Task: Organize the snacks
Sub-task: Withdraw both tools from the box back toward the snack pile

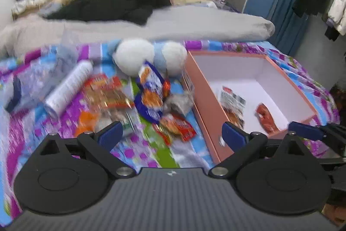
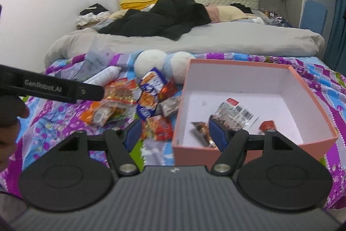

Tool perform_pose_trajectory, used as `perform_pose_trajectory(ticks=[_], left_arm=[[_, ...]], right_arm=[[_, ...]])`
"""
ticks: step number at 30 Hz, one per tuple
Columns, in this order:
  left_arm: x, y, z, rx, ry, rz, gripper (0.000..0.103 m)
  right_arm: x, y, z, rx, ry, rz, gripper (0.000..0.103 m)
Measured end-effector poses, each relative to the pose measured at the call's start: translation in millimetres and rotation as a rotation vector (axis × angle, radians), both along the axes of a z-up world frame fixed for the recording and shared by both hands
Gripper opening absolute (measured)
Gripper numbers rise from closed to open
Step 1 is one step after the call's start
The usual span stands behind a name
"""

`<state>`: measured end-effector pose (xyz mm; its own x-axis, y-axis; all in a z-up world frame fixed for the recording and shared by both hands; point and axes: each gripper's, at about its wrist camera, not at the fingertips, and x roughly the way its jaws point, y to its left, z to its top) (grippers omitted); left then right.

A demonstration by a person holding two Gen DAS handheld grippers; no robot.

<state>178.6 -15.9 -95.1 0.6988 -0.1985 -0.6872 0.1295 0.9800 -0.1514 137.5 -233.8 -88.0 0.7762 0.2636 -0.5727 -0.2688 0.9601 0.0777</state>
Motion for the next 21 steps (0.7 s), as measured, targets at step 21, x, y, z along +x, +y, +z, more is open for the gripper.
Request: perform_pose_trajectory(ticks=[21], left_arm=[[-46,29,-14,0.12,0.035,0.088,0.103]], right_arm=[[-36,31,-10,-0.018,0.002,0.064,0.07]])
